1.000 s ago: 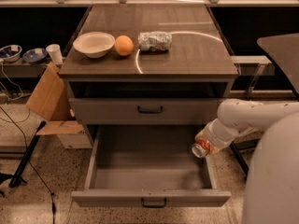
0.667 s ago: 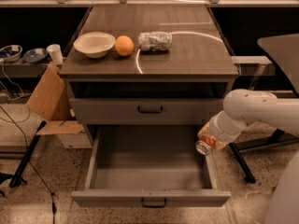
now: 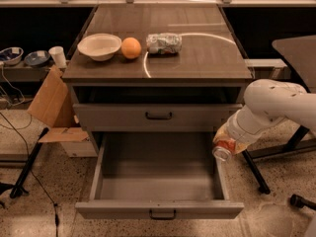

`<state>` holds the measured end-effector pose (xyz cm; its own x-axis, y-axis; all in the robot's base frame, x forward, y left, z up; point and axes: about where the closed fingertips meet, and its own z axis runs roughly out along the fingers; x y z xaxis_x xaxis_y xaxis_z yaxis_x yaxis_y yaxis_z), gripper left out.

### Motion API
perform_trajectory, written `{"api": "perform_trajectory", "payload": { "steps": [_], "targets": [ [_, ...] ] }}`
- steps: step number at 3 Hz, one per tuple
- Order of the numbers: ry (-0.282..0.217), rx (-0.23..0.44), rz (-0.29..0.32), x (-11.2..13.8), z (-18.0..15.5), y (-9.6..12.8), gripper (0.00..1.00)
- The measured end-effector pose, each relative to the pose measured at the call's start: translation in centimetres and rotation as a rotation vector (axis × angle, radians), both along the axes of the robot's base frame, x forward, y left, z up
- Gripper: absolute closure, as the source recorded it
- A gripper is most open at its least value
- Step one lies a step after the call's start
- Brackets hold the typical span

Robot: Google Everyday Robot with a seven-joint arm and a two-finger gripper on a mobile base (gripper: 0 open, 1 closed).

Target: Pick coke can from middle drawer and place on counter

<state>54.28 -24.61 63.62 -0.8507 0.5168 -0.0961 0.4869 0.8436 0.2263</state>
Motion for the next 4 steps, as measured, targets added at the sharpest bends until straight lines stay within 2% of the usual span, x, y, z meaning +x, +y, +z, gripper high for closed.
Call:
{"api": "perform_trajectory", "payload": {
  "steps": [2,3,4],
  "targets": [
    [-0.015,-0.001,0.001,-0.4,0.4,0.0,1.00],
    [-0.066,-0.009,0.006,-1.7,2.8,0.0,1.00],
    [-0.141,-0.024,0.023,-2.7,7.1,1.1,1.00]
  ]
}}
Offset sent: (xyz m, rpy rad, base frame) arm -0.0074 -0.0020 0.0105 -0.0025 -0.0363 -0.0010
